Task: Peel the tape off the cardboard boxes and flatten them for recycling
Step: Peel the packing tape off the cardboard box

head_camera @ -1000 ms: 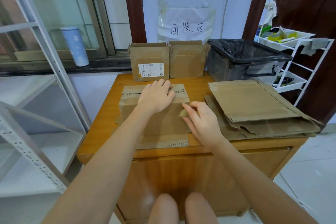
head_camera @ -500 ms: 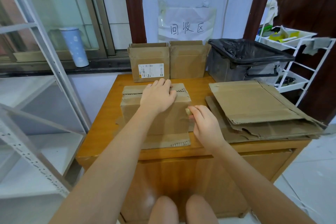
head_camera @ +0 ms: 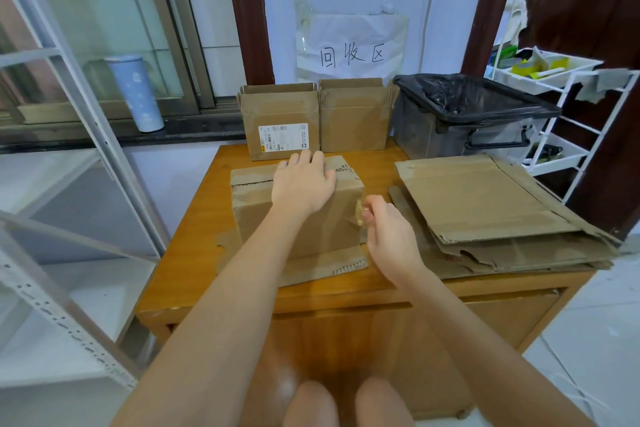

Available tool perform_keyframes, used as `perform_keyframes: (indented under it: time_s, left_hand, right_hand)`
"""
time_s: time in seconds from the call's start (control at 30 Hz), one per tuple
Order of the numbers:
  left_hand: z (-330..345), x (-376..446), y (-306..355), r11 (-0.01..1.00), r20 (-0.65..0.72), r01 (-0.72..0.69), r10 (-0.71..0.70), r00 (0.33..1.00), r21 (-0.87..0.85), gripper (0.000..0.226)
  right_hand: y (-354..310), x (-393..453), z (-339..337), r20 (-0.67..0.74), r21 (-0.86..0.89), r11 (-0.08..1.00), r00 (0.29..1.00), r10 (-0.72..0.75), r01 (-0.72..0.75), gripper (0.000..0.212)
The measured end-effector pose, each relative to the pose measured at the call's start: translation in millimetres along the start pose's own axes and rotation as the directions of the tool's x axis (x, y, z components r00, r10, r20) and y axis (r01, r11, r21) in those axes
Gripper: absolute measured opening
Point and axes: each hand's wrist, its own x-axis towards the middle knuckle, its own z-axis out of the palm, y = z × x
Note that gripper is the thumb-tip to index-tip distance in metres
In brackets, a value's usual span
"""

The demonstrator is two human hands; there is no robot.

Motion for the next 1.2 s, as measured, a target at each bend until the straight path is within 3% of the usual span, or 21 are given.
perform_keyframes:
  time_s: [0.17, 0.5, 0.63, 0.93, 1.2]
  left_hand:
    - [1, 1, 0, 1.000, 0.005, -0.002, 0.002, 1.000, 0.017, 0.041]
    - [0, 0, -1, 1.000, 0.008, -0.004, 0.004, 1.000, 0.011, 0.042]
    - [1, 0, -1, 1.000, 0.013, 0.005, -0.005, 1.000, -0.004, 0.042]
    - [4, 6, 3, 0.997, 0.014, 0.070, -0.070, 0.997, -0.031, 0.042]
    - [13, 23, 27, 0.973, -0.039, 0.231, -0.231, 0.972, -0.005, 0.040]
  right_hand:
    - [5, -5, 7, 0.100, -0.064, 0.990, 0.988, -0.117, 0.123, 0.055]
    - [12, -12, 14, -0.014, -0.181, 0.969, 0.985, -0.172, 0.167, 0.032]
    - [14, -18, 14, 0.114, -0.144, 0.984, 0.989, -0.090, 0.106, 0.040]
    - [-13, -6, -19, 0.057, 0.198, 0.976, 0.995, 0.084, -0.093, 0.042]
    - [-15, 46, -61, 0.091, 0.170, 0.984, 0.995, 0.041, -0.056, 0.023]
